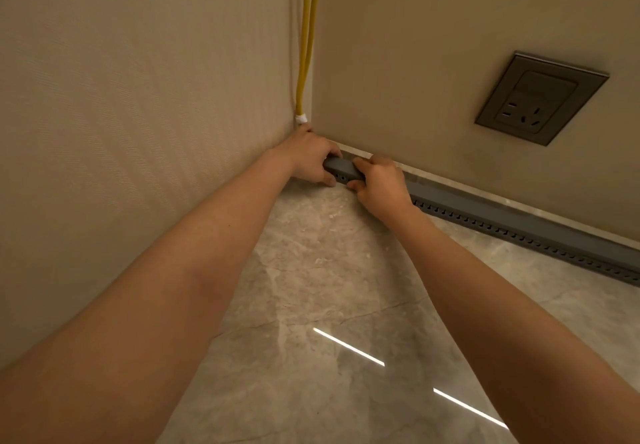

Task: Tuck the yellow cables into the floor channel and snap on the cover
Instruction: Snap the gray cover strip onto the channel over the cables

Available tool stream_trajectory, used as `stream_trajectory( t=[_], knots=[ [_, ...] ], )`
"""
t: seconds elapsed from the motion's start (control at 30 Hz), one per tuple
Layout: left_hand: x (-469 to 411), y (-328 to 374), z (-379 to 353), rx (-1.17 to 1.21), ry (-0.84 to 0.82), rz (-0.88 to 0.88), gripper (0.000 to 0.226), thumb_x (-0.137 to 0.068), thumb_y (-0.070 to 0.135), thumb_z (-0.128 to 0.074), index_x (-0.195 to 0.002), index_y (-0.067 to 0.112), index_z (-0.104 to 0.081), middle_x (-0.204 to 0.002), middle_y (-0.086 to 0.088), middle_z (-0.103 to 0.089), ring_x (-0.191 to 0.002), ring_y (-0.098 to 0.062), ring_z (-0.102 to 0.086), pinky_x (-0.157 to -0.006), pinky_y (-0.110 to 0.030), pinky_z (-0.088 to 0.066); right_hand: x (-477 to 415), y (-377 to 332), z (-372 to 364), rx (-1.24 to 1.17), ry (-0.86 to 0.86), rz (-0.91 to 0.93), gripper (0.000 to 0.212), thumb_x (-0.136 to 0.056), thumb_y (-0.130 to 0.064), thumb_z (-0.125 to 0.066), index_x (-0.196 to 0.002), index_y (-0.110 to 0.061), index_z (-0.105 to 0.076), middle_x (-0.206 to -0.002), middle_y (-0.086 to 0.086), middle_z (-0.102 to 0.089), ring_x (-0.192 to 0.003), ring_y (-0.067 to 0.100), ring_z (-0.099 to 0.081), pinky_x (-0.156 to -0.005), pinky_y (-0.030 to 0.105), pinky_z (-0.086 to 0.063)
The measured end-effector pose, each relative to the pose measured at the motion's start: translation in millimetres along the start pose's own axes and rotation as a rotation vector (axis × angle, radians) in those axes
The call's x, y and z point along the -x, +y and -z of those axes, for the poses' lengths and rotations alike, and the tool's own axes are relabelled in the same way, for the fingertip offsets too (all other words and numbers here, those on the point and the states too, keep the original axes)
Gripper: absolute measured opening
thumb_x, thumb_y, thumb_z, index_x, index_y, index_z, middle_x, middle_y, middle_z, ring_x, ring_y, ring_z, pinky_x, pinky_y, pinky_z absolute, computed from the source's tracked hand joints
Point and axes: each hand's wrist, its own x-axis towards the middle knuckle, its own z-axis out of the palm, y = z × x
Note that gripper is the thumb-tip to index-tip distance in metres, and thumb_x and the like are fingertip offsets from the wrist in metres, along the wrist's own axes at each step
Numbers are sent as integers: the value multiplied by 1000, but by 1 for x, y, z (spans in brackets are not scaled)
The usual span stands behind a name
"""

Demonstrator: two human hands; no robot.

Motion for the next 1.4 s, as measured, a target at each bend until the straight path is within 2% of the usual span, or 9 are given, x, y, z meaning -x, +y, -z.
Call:
stream_trajectory(
  t=[0.1, 0.23, 0.4, 0.63, 0.9, 1.03, 1.2, 1.33, 1.4],
  knots=[
    [-1, 1, 2, 14, 0, -7, 42, -86, 41, -61, -125, 25, -59, -124, -3, -65, -116, -27, -50, -102, -33, -30, 0, 1, 2, -19, -21, -9, 36, -91, -30, -54, -121, -10, -56, -111, 19, -59, -109, 36, -51, -85, 39, -42],
    [-5, 2, 4, -17, -17, 19, 42, -86, 39, -63, -124, 23, -60, -124, -5, -64, -117, -29, -51, -100, -35, -32, -7, 0, 12, -146, -97, -68, 30, -92, -32, -53, -106, -7, -63, -100, 20, -64, -94, 35, -58, -66, 30, -34],
    [-9, 6, -5, -23, -27, 35, 43, -81, 37, -68, -118, 16, -55, -126, -6, -62, -121, -25, -50, -102, -36, -27, -15, -7, 18, -231, -142, -199, 23, -83, -22, -60, -99, -7, -65, -96, 16, -67, -93, 33, -61, -72, 34, -46],
    [-12, 8, -7, -58, -22, 8, 42, -81, 34, -66, -115, 16, -50, -122, -6, -63, -117, -26, -54, -101, -39, -28, -30, -8, 26, -364, -278, -284, 7, -77, -15, -60, -74, -15, -54, -75, 5, -53, -82, 26, -52, -68, 31, -41],
    [0, 10, -14, -82, 87, -15, 36, -85, 28, -63, -119, 16, -54, -118, -5, -67, -114, -25, -58, -98, -35, -32, -28, -6, 29, -387, -254, -235, 17, -80, -12, -63, -96, -10, -69, -86, 8, -58, -81, 20, -52, -51, 22, -37],
    [3, 11, -26, -178, 128, -21, 39, -92, 26, -54, -130, 15, -51, -124, -8, -63, -115, -26, -57, -101, -35, -32, -18, -6, 18, -302, -180, -132, 27, -83, -16, -56, -105, -16, -71, -93, 16, -69, -84, 27, -58, -70, 32, -49],
    [3, 15, -28, -266, 86, -38, 37, -96, 21, -49, -129, 5, -47, -125, -13, -61, -116, -31, -56, -99, -37, -35, -11, -5, 8, -98, -118, -44, 31, -90, -17, -50, -119, -13, -61, -109, 17, -67, -104, 36, -59, -86, 38, -47],
    [5, 23, -32, -385, 127, -37, 41, -67, 20, -81, -100, -1, -68, -92, -15, -74, -86, -27, -71, -84, -29, -55, -7, -2, 1, 20, -64, 53, 36, -96, -19, -44, -131, -12, -46, -129, 12, -58, -117, 33, -53, -93, 38, -41],
    [5, 29, -30, -433, 115, 9, 43, -71, 21, -76, -107, -1, -67, -99, -13, -73, -93, -23, -70, -92, -28, -54, -3, 0, -2, 52, -51, 73, 45, -99, -20, -39, -143, -12, -34, -142, 9, -48, -129, 28, -45, -103, 36, -34]
  ],
)
